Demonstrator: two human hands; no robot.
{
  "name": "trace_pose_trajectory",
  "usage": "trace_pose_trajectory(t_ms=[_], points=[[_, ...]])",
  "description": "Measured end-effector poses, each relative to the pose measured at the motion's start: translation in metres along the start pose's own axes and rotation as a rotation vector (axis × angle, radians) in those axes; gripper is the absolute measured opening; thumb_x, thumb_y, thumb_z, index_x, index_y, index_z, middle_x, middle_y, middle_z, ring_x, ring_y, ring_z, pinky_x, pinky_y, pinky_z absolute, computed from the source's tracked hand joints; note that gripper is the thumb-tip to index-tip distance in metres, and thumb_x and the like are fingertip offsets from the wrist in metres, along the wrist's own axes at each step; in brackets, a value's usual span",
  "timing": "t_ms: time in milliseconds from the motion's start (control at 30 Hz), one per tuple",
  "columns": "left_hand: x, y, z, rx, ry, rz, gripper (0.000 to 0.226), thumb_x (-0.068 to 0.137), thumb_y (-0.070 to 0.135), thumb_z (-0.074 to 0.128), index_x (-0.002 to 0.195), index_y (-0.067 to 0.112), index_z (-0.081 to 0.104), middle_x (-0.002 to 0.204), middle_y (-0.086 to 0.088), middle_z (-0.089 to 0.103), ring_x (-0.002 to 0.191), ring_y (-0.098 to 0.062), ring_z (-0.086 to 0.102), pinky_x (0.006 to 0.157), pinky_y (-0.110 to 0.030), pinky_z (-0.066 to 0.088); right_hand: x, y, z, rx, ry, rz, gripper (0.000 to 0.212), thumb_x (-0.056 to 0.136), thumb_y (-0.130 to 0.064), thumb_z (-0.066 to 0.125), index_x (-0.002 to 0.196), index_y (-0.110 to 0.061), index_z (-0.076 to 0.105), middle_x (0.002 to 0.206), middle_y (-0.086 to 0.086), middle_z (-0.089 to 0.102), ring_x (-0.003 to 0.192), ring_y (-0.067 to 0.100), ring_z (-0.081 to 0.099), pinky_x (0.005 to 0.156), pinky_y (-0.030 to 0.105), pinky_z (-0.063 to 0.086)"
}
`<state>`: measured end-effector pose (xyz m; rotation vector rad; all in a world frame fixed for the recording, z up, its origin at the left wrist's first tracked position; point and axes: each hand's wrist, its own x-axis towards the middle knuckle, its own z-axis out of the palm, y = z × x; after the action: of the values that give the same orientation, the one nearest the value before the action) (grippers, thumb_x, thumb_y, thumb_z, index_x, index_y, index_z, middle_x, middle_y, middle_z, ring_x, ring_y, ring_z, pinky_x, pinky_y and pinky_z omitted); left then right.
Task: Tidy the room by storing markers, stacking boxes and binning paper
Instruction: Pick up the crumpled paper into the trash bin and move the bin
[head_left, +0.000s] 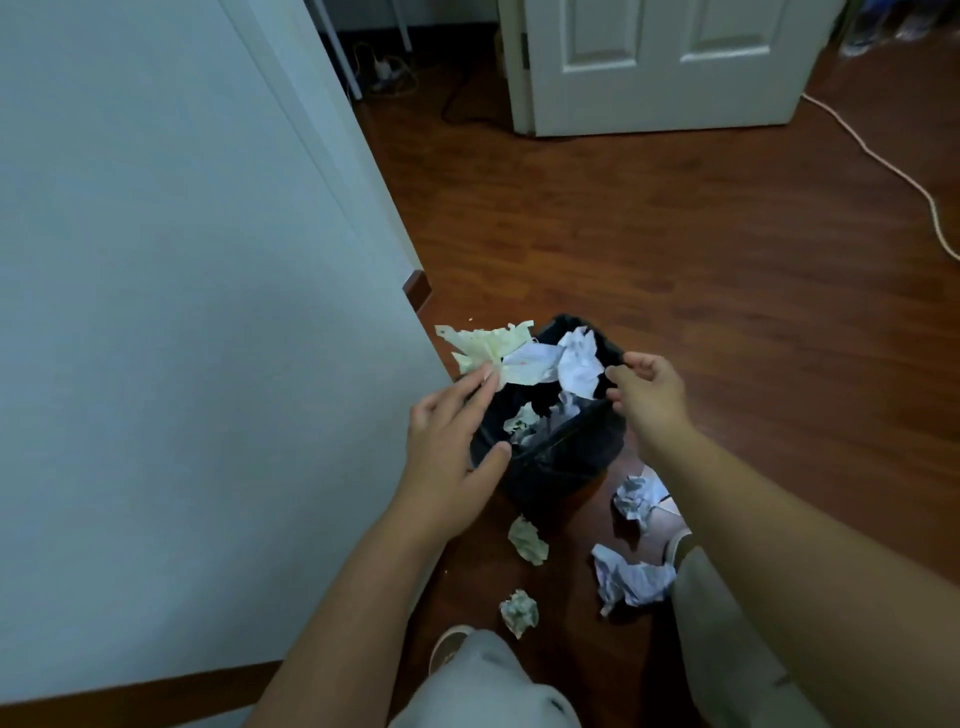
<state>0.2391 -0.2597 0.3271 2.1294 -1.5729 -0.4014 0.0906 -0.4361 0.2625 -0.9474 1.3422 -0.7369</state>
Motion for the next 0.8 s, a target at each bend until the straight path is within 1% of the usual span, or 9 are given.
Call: trace_pose_trajectory(t_ms=[100, 167, 267, 367, 467, 533, 633, 700, 800], points=[[0.017, -0.004, 0.012, 0.019, -0.083, -0.044, 0.065, 0.095, 0.041, 0.053, 0.151, 0.044, 0.02, 0.16, 0.023, 0.006, 0.138, -0.009, 0.009, 0.116, -0.036, 0.017, 0.008, 0.021, -0.011, -0.066, -0.019, 0.065, 0.02, 0.094, -0.022, 0.055, 0.114, -0.017, 0.054, 0.107, 0.003, 0.057, 0.092, 0.022, 0.058, 0.083, 0.041, 0.049], [0.019, -0.014, 0.021, 0.041, -0.092, -0.068, 0.062, 0.095, 0.041, 0.053, 0.149, 0.048, 0.023, 0.162, 0.019, 0.004, 0.139, -0.011, 0.008, 0.115, -0.041, 0.017, 0.014, 0.039, -0.022, -0.106, -0.006, 0.104, 0.006, 0.095, -0.023, 0.052, 0.096, -0.018, 0.056, 0.092, 0.003, 0.058, 0.079, 0.021, 0.055, 0.073, 0.039, 0.045], [0.007, -0.041, 0.039, 0.002, -0.049, -0.116, 0.056, 0.093, 0.038, 0.056, 0.144, 0.046, 0.036, 0.158, 0.014, 0.02, 0.14, -0.02, 0.018, 0.113, -0.038, 0.017, 0.026, 0.065, -0.037, -0.283, 0.009, 0.133, 0.012, 0.091, -0.019, 0.052, 0.08, -0.013, 0.054, 0.068, 0.004, 0.048, 0.061, 0.022, 0.04, 0.064, 0.037, 0.036], [-0.014, -0.068, 0.067, -0.021, -0.037, -0.181, 0.051, 0.091, 0.027, 0.059, 0.14, 0.038, 0.045, 0.147, 0.01, 0.038, 0.133, -0.02, 0.032, 0.11, -0.035, 0.024, 0.037, 0.099, -0.054, -0.456, -0.017, 0.186, 0.003, 0.088, -0.018, 0.056, 0.088, -0.017, 0.059, 0.079, 0.007, 0.06, 0.064, 0.023, 0.05, 0.067, 0.036, 0.044], [-0.038, -0.086, 0.109, -0.063, -0.136, -0.252, 0.057, 0.091, 0.018, 0.059, 0.144, 0.029, 0.041, 0.138, 0.006, 0.045, 0.124, -0.015, 0.036, 0.106, -0.033, 0.032, 0.047, 0.142, -0.072, -0.667, -0.084, 0.199, 0.007, 0.086, -0.017, 0.059, 0.083, -0.02, 0.065, 0.089, 0.008, 0.068, 0.078, 0.027, 0.06, 0.077, 0.034, 0.05], [-0.053, -0.097, 0.143, -0.058, -0.239, -0.241, 0.057, 0.087, 0.017, 0.057, 0.141, 0.028, 0.043, 0.135, 0.004, 0.048, 0.121, -0.016, 0.041, 0.105, -0.034, 0.037, 0.047, 0.166, -0.081, -0.859, -0.224, 0.243, 0.007, 0.086, -0.019, 0.063, 0.09, -0.02, 0.068, 0.099, 0.002, 0.067, 0.09, 0.024, 0.06, 0.082, 0.03, 0.047], [-0.073, -0.113, 0.194, 0.063, -0.532, -0.229, 0.049, 0.085, 0.023, 0.055, 0.132, 0.036, 0.05, 0.147, 0.005, 0.036, 0.13, -0.021, 0.036, 0.108, -0.034, 0.034, 0.041, 0.2, -0.086, -1.27, -0.5, 0.227, 0.033, 0.082, -0.037, 0.065, 0.113, -0.027, 0.068, 0.127, 0.003, 0.06, 0.117, 0.024, 0.053, 0.098, 0.03, 0.043], [-0.085, -0.125, 0.221, 0.174, -0.754, -0.195, 0.041, 0.087, 0.026, 0.054, 0.126, 0.039, 0.056, 0.161, -0.002, 0.014, 0.141, -0.028, 0.021, 0.112, -0.039, 0.023, 0.033, 0.219, -0.087, -1.603, -0.757, 0.063, 0.041, 0.086, -0.044, 0.059, 0.126, -0.039, 0.06, 0.143, 0.001, 0.045, 0.135, 0.024, 0.036, 0.108, 0.033, 0.031], [-0.094, -0.144, 0.244, 0.374, -1.002, -0.016, 0.038, 0.093, 0.022, 0.049, 0.125, 0.039, 0.061, 0.164, -0.004, -0.014, 0.149, -0.035, -0.006, 0.118, -0.046, -0.001, 0.025, 0.244, -0.086, -1.785, -0.964, 0.038, 0.036, 0.083, -0.05, 0.058, 0.117, -0.059, 0.057, 0.159, 0.001, 0.017, 0.143, 0.031, 0.016, 0.113, 0.045, 0.021]])
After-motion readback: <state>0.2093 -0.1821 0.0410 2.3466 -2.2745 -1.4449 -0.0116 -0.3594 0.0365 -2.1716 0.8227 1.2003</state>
